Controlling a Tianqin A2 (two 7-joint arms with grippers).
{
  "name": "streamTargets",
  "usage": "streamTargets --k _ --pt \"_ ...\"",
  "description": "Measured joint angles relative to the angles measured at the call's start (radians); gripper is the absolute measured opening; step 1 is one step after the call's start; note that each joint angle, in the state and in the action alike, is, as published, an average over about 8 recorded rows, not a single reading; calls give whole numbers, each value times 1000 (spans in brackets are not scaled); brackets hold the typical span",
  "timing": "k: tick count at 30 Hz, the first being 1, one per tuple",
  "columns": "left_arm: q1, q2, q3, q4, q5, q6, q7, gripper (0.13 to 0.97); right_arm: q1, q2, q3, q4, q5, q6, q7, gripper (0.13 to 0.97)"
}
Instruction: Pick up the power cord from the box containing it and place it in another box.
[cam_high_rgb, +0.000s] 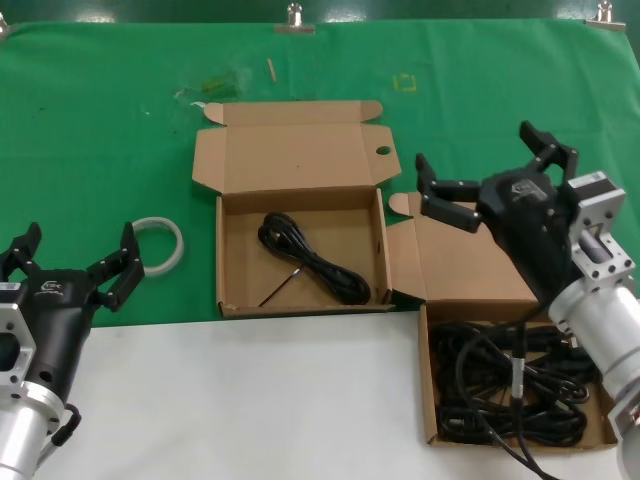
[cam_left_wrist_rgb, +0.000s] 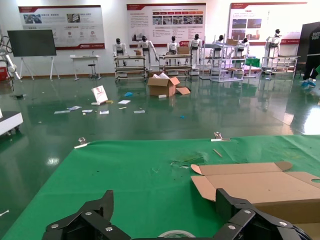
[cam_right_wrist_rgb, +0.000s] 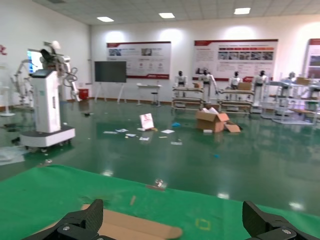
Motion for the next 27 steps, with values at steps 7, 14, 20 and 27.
streamTargets --k 7,14,20,27 --pt "0 0 0 0 0 0 0 742 -57 -35 72 4 -65 2 29 966" --pt "0 0 0 0 0 0 0 839 -114 -69 143 7 -131 3 57 966" --pt "0 0 0 0 0 0 0 912 -163 -99 204 11 -186 5 82 966" --pt "0 0 0 0 0 0 0 939 -208 -127 261 14 -238 6 105 966"
